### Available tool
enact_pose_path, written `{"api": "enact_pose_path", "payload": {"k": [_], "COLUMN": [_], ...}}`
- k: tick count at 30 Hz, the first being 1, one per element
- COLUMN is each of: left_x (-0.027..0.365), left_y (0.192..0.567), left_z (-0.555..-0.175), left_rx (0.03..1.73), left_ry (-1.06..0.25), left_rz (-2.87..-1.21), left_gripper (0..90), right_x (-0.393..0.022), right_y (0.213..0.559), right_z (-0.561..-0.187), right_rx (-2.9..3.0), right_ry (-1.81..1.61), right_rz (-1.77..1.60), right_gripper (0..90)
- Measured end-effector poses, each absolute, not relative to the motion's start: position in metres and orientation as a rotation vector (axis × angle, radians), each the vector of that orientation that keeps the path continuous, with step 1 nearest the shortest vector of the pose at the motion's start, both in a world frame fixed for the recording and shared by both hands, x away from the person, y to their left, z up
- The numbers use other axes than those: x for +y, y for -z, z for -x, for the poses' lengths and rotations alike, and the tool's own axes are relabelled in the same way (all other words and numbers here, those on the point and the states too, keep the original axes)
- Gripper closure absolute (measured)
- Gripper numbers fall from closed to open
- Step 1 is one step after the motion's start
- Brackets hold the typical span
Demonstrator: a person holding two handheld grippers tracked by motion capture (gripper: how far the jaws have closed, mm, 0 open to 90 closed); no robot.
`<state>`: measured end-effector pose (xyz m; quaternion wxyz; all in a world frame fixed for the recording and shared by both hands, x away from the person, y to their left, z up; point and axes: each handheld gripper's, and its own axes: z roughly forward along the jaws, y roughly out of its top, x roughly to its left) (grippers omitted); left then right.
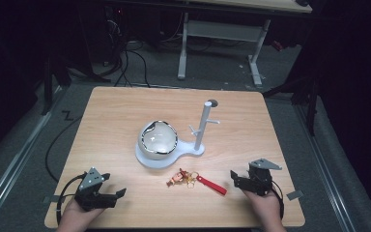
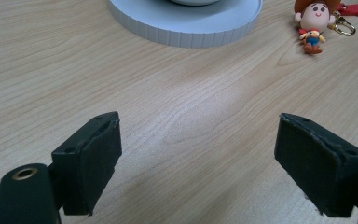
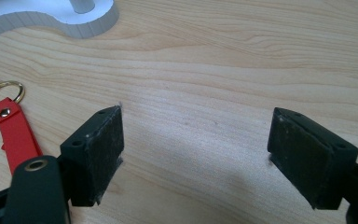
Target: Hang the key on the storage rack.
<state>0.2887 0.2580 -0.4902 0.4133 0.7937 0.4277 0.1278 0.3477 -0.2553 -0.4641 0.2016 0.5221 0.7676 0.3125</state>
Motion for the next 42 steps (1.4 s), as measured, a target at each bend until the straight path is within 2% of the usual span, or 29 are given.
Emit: {"api": "enact_pose_path", "payload": {"k": [17, 42], "left_x": [0.256, 0.258], "left_y": [0.491, 0.485], "left_z": [-0.288, -0.288], "left_rx": [1.070, 1.042], "left_ry": [-0.318, -0.330], "left_rz": [-2.005, -2.001], "left_gripper": [15.5, 15.6], "right_x": [-0.255, -0.232], "right_y": [0.463, 0.461], "right_z": [-0.347, -0.341], "right_rx": [2.150, 2.276], "right_ry": [-0.879, -0.929], "right_rz": [-1.447, -1.357], "right_gripper": [20.1, 39.8]}}
